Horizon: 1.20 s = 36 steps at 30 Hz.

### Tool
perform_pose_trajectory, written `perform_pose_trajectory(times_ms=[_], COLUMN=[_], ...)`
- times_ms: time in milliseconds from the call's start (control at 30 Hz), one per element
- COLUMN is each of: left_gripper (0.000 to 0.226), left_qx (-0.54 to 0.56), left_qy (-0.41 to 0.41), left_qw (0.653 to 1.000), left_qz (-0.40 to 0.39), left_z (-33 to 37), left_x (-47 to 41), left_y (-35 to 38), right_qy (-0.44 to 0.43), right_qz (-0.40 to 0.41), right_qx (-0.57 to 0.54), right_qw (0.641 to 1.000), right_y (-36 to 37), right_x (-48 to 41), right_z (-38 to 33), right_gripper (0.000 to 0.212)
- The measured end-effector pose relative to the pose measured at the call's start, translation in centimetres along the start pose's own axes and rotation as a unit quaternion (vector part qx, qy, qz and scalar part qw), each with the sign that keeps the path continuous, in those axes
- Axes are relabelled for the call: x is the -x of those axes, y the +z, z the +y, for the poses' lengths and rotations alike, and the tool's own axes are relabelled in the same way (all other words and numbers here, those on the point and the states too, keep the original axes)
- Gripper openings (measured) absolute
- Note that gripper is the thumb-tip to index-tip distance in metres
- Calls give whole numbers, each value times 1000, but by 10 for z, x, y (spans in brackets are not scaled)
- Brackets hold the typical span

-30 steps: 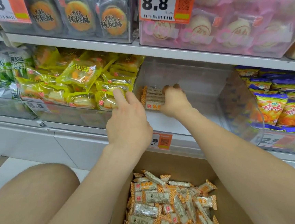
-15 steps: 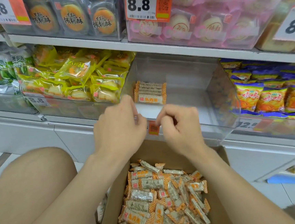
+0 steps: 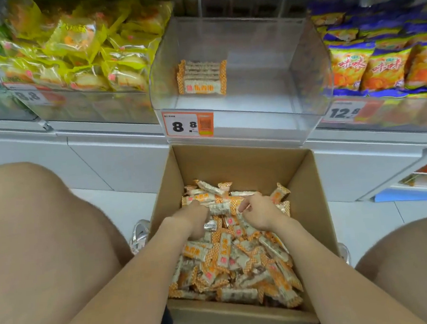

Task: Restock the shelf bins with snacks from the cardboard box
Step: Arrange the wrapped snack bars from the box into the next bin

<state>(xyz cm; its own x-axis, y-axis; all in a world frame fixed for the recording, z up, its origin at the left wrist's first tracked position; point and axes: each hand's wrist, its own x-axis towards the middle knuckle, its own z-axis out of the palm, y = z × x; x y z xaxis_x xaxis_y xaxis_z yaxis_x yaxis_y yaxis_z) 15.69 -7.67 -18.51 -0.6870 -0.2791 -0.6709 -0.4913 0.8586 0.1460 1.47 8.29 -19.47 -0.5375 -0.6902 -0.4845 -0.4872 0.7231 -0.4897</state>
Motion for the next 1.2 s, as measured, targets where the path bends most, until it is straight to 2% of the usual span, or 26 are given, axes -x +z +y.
perform_pose_trajectory(times_ms=[167, 233, 333, 400, 467, 567, 633, 700, 767, 900, 967, 1067, 1133, 1200], left_gripper=[51, 62, 68, 61, 45, 39, 49, 48, 41, 45, 40, 39, 39, 47], left_qx=[7, 25, 28, 29, 43, 51, 79, 102, 124, 153, 193, 287, 376, 454], left_qy=[-43, -49, -56, -61, -69, -82, -81, -70, -65, -43, 1, 71, 107, 105], left_qw=[995, 993, 995, 995, 995, 995, 993, 992, 988, 973, 963, 939, 906, 875], left_qz=[-89, -105, -84, -72, -58, -38, -23, 15, 66, 169, 188, 179, 163, 132], left_z=[-2, -5, -10, -13, -15, -17, -16, -15, -13, -6, -2, 8, 15, 16], left_x=[-15, -20, -24, -27, -27, -25, -26, -26, -23, -15, -8, 13, 31, 45], left_y=[57, 69, 76, 77, 74, 70, 65, 55, 42, 20, 10, -13, -30, -44], right_qy=[9, 1, -2, 6, 8, -1, 0, 20, 55, 95, 89, 52, 36, 7], right_qz=[-108, -129, -172, -197, -185, -178, -196, -178, -149, -81, -38, 20, 53, 71], right_qx=[-3, -15, -16, 19, 82, 147, 99, -4, -77, -170, -278, -395, -424, -438], right_qw=[994, 992, 985, 980, 979, 973, 976, 984, 984, 977, 956, 917, 903, 896], right_y=[43, 63, 89, 101, 106, 103, 91, 75, 49, -10, -32, -49, -55, -61], right_x=[-15, -18, -22, -24, -25, -24, -23, -22, -19, -5, 0, 13, 24, 36], right_z=[14, 14, 12, 11, 10, 7, 5, 10, 17, 26, 25, 15, 6, -3], right_gripper=[27, 37, 57, 72, 84, 90, 71, 32, 19, 31, 40, 37, 35, 35])
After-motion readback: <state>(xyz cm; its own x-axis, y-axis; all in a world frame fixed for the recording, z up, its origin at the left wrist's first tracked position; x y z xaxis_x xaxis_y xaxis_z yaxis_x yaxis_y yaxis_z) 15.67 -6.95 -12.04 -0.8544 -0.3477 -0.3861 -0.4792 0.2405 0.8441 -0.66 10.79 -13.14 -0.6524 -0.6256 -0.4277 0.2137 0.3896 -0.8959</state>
